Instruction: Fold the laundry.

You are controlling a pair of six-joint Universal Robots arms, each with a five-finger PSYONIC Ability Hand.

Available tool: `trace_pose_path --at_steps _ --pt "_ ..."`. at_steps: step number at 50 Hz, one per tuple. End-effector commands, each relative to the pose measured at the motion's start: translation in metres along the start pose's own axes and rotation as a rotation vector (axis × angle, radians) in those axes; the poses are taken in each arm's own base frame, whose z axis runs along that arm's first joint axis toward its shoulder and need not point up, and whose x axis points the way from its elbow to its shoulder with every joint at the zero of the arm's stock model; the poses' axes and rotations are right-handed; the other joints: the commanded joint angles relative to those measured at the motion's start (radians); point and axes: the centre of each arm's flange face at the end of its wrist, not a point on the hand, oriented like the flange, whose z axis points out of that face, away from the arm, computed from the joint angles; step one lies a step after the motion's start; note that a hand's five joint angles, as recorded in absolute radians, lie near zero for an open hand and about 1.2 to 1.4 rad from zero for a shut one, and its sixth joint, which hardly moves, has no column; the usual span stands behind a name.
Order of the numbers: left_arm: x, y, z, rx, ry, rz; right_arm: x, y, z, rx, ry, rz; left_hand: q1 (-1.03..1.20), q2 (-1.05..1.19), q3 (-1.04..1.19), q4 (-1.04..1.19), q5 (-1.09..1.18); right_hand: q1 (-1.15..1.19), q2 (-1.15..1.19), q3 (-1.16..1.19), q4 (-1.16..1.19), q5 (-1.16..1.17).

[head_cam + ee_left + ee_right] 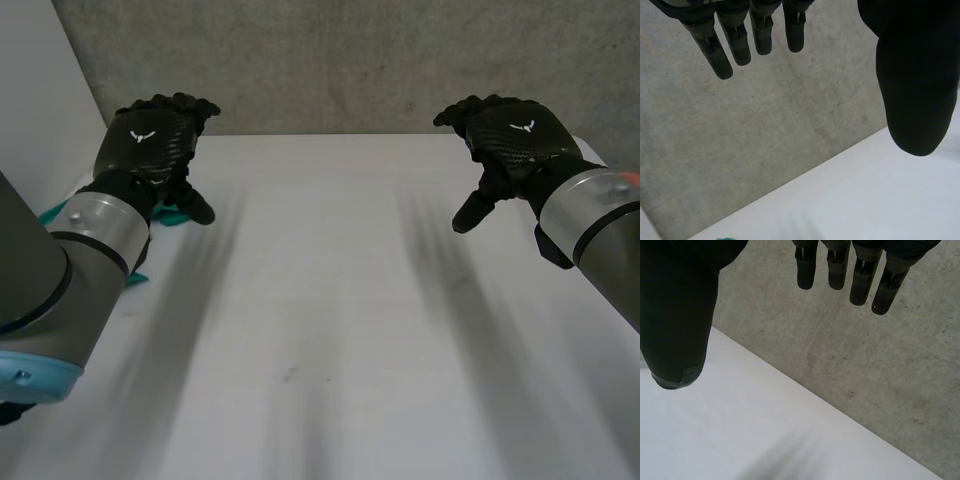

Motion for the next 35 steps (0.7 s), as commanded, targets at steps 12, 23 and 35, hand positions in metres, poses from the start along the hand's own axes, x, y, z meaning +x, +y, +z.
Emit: trace_pose_path --at_steps 12,23,35 --pt "-0.138 0.082 0.092 -0.170 -0.240 0.297 -0.012 0.020 0.005 -0.062 -0.042 -0.048 -0.048 -0.032 -0.034 -0.034 -0.044 -0.020 -0.035 -0.034 -0.053 -0.063" --pt "-0.222 0.169 0.119 -0.318 -0.303 0.465 -0.013 0.026 0.006 -0.080 -0.046 -0.057 -0.045 -0.028 -0.030 -0.030 -0.040 -0.020 -0.035 -0.034 -0.053 -0.063" --pt "-0.236 0.209 0.120 -0.411 -0.290 0.573 -0.015 0.036 0.010 -0.110 -0.054 -0.053 0.225 0.241 0.239 0.239 0.229 -0.020 -0.035 -0.034 -0.053 -0.063"
